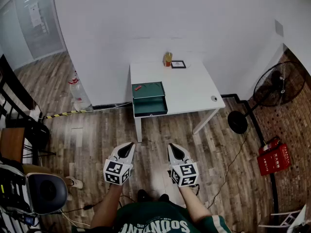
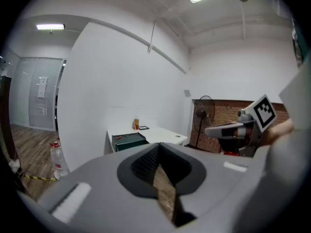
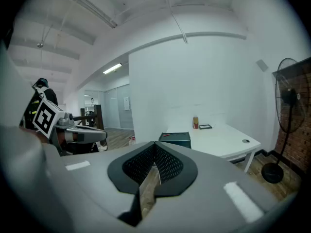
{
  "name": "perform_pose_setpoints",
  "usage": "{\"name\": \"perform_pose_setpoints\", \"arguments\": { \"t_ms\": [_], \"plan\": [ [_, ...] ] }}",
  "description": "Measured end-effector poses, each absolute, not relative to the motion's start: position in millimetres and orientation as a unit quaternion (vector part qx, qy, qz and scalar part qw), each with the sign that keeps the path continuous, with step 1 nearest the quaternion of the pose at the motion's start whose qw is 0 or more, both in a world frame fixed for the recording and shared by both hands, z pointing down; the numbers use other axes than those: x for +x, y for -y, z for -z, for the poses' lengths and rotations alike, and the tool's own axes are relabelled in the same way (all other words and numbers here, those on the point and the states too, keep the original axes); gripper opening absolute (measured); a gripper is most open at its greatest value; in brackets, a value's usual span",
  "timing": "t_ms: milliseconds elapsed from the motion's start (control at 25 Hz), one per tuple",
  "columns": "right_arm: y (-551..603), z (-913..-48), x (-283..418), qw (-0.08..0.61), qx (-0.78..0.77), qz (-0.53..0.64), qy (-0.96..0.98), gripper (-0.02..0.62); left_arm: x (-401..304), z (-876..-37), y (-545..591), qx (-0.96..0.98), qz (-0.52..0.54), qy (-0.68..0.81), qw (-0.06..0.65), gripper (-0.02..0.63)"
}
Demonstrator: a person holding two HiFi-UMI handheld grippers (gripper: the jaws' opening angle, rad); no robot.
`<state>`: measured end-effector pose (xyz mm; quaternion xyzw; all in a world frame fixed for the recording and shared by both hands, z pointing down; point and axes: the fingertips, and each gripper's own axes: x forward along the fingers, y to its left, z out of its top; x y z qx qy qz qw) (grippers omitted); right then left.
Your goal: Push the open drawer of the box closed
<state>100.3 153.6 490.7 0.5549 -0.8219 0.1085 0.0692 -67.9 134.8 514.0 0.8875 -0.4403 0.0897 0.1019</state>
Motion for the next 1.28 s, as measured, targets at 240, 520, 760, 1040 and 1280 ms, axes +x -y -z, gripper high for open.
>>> {"name": "perform_pose_setpoints", "arguments": {
  "t_ms": [240,520,760,1040,1280],
  "plan": [
    [-144.5,-495.5,81.1,0.055,0.555,-0.109,0.823,0.0,-84.5,-523.5,-121.5,0.889,-0.092,0.438,0.101,0.052],
    [-123.4,-503.8,77.5,0.06,0.556,-0.119,0.821,0.0,-79.4,-531.6,-96.8,0.894,-0.096,0.424,0.112,0.052],
    [-82.5,-513.0,78.7,0.054,0.551,-0.126,0.823,0.0,-74.2,-536.2,-59.1,0.893,-0.097,0.423,0.116,0.052],
    [3.4,-515.0,87.7,0.061,0.549,-0.135,0.822,0.0,-67.6,-530.5,21.5,0.887,-0.105,0.434,0.118,0.052],
    [72.8,-517.3,94.9,0.072,0.527,-0.145,0.834,0.0,-51.5,-529.0,81.1,0.878,-0.107,0.449,0.132,0.052]
  ]
}}
